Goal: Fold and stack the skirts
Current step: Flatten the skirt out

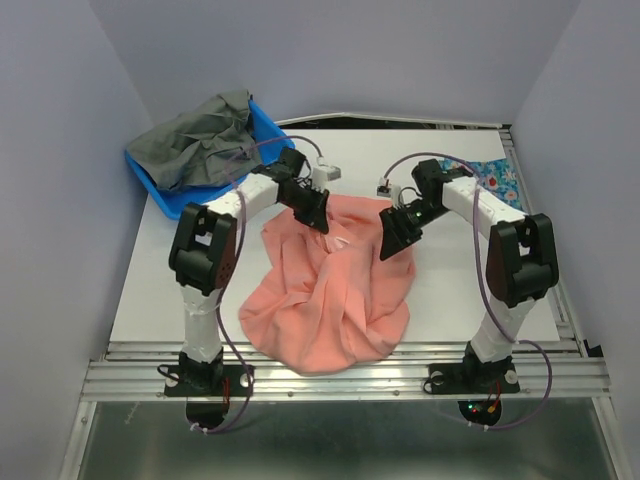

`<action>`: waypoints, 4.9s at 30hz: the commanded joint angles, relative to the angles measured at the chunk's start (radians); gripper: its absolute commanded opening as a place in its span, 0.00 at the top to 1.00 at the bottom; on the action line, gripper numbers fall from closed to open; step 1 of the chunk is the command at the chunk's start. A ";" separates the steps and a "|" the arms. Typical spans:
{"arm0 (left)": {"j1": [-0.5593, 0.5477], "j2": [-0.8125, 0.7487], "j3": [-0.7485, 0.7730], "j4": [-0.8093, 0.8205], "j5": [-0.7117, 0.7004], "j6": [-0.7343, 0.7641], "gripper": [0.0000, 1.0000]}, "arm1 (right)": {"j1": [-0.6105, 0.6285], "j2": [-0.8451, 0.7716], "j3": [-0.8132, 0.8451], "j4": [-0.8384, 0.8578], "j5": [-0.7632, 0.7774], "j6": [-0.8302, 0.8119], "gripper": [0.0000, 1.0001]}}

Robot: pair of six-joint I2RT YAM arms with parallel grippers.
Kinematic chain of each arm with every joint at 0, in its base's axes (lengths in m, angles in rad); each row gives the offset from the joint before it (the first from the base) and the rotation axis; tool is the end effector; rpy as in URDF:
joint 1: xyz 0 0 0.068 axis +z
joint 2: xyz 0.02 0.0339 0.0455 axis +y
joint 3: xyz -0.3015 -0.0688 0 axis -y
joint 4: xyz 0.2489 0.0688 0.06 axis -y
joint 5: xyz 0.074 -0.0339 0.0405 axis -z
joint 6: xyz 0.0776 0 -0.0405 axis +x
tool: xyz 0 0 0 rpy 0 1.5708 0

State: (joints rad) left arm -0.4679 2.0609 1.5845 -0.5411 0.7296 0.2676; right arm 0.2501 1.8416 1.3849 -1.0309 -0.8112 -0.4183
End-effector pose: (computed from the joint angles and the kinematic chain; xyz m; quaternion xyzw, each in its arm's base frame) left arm 0.4050 -0.2626 0.2065 0.4140 0.8036 -0.3670 0.2196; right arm 0.3359 0.1439 0.2211 -0.3166 0.8619 0.3896 0.0712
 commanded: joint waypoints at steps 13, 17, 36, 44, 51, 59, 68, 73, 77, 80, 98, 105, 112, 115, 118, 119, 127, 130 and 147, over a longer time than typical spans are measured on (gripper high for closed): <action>0.057 -0.544 -0.261 0.342 -0.452 -0.823 1.00 | 0.018 -0.031 0.330 0.061 0.066 0.177 0.22; -0.006 -0.547 -0.233 0.360 -0.401 -0.860 1.00 | 0.099 -0.041 0.299 0.158 0.035 0.272 0.21; 0.110 -0.607 -0.273 0.445 -0.209 -0.846 1.00 | -0.057 0.117 0.371 0.002 0.006 -0.106 0.99; 0.081 -0.582 -0.366 0.432 -0.246 -0.789 1.00 | -0.089 0.102 0.394 0.069 0.346 -0.196 0.64; 0.074 -0.484 -0.290 0.438 -0.252 -0.809 1.00 | 0.064 -0.126 0.255 0.216 0.363 -0.132 0.43; 0.075 -0.403 -0.199 0.428 -0.240 -0.818 1.00 | 0.245 -0.161 0.141 0.310 0.517 -0.033 0.46; 0.075 -0.393 -0.193 0.435 -0.245 -0.812 1.00 | 0.279 -0.033 0.120 0.432 0.601 0.010 0.37; 0.077 -0.393 -0.189 0.432 -0.254 -0.801 1.00 | 0.279 0.031 0.111 0.437 0.607 -0.011 0.36; 0.086 -0.390 -0.185 0.426 -0.259 -0.791 1.00 | 0.279 0.028 0.094 0.382 0.542 -0.068 0.49; 0.097 -0.386 -0.181 0.425 -0.260 -0.783 1.00 | 0.279 0.010 0.103 0.295 0.463 -0.123 0.55; 0.183 -0.338 0.160 0.123 -0.591 -0.316 1.00 | -0.084 -0.415 0.194 -0.021 0.308 -0.503 0.99; 0.167 -0.450 -0.016 -0.014 -0.673 -0.246 1.00 | -0.094 -0.617 -0.099 -0.048 0.340 -0.665 0.99; 0.153 -0.656 -0.326 -0.008 -0.616 -0.226 1.00 | -0.094 -0.644 -0.233 0.005 0.354 -0.717 0.99; 0.108 -0.634 -0.328 0.004 -0.627 -0.254 1.00 | -0.094 -0.576 -0.231 0.051 0.330 -0.677 0.99; 0.071 -0.544 -0.261 0.026 -0.627 -0.258 1.00 | -0.094 -0.466 -0.210 0.078 0.311 -0.671 0.99; 0.060 -0.477 -0.203 0.023 -0.622 -0.258 1.00 | -0.094 -0.409 -0.193 0.087 0.299 -0.660 0.99; 0.078 -0.280 0.074 -0.033 -0.361 -0.079 0.68 | -0.094 -0.283 -0.139 0.175 0.264 -0.580 0.98; 0.133 -0.343 0.066 -0.004 -0.220 0.002 0.09 | -0.094 -0.292 -0.129 0.175 0.259 -0.577 0.94; 0.288 -0.245 -0.009 -0.223 0.205 0.450 0.02 | -0.112 -0.452 -0.130 0.180 0.337 -0.243 0.01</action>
State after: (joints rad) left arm -0.2012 1.7748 1.5810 -0.6430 0.8448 0.5632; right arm 0.1501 1.4593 1.2011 -0.8604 -0.4866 -0.8162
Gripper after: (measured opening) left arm 0.985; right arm 0.970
